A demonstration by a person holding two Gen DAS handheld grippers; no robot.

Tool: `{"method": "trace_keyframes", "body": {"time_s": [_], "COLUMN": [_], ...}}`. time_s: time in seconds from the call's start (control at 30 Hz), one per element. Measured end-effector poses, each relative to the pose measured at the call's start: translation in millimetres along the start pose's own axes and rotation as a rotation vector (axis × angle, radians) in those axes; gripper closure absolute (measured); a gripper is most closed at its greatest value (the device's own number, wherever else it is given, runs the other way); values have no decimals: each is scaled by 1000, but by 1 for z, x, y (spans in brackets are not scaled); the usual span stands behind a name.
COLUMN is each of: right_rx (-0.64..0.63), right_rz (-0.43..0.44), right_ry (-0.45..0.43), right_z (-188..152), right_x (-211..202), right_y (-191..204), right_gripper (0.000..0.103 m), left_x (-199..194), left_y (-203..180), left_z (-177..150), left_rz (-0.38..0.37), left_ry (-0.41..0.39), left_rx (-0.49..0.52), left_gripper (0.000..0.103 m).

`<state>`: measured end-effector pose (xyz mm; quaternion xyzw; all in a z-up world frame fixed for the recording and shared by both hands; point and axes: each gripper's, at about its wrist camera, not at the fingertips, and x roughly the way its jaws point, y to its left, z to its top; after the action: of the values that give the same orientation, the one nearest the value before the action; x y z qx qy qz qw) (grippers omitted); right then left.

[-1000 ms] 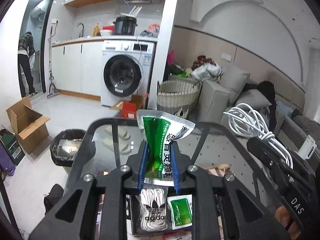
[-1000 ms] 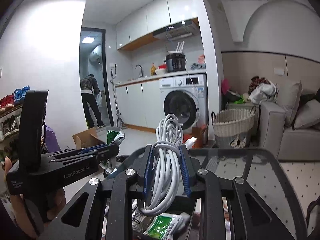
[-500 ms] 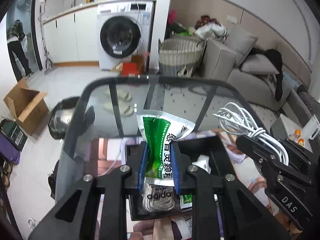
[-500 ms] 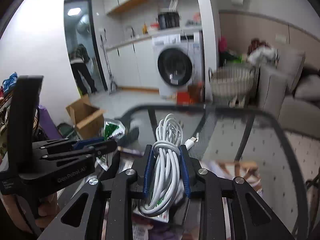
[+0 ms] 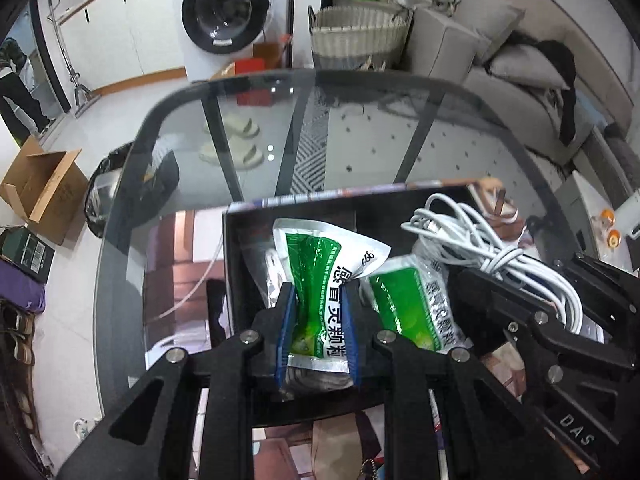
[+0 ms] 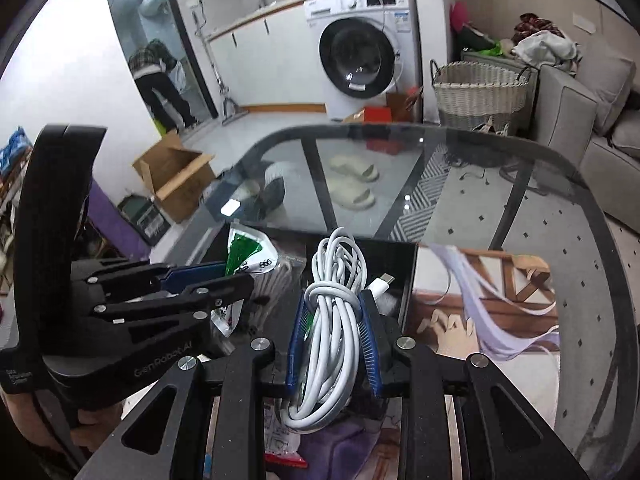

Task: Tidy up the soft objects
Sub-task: 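Lower the cable and sachet into the black box and open both tools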

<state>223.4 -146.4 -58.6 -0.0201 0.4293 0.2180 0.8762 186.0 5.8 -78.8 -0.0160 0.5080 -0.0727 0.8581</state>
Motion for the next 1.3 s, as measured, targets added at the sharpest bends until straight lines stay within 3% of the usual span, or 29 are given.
{"method": "trace_keyframes", "body": {"time_s": [0.23,0.33,0.4,0.47,0.7,1.03,1.1,1.3], "right_rx": [-19,-32,-30,-20,2,14,15,14], "right_rz": [-28,-33,-35,-18,-13,11,19,41], "right_ry": [112,121,122,122,96,84,106,60], "right_z": [-11,-14,-15,-14,-9,-9,-10,-3], "right_x": [23,24,23,22,12,1,7,18], "right_y": [-2,-1,-2,-3,-8,-9,-6,1], "right_gripper": [78,78,77,76,68,68,71,81], "left_x": [9,8,5,3,-8,-18,-16,-18], "left_y": [-7,-9,-6,-4,-6,-3,-2,9], "left_z": [-3,-3,-3,-3,-5,-6,-6,-8], "left_rz": [15,28,18,-4,-9,-10,-10,-7], "left_ry": [58,67,53,43,17,-11,-5,-7], "left_rx": [24,42,31,27,31,20,17,-12], "left_gripper": [80,75,61,56,53,53,53,53]}}
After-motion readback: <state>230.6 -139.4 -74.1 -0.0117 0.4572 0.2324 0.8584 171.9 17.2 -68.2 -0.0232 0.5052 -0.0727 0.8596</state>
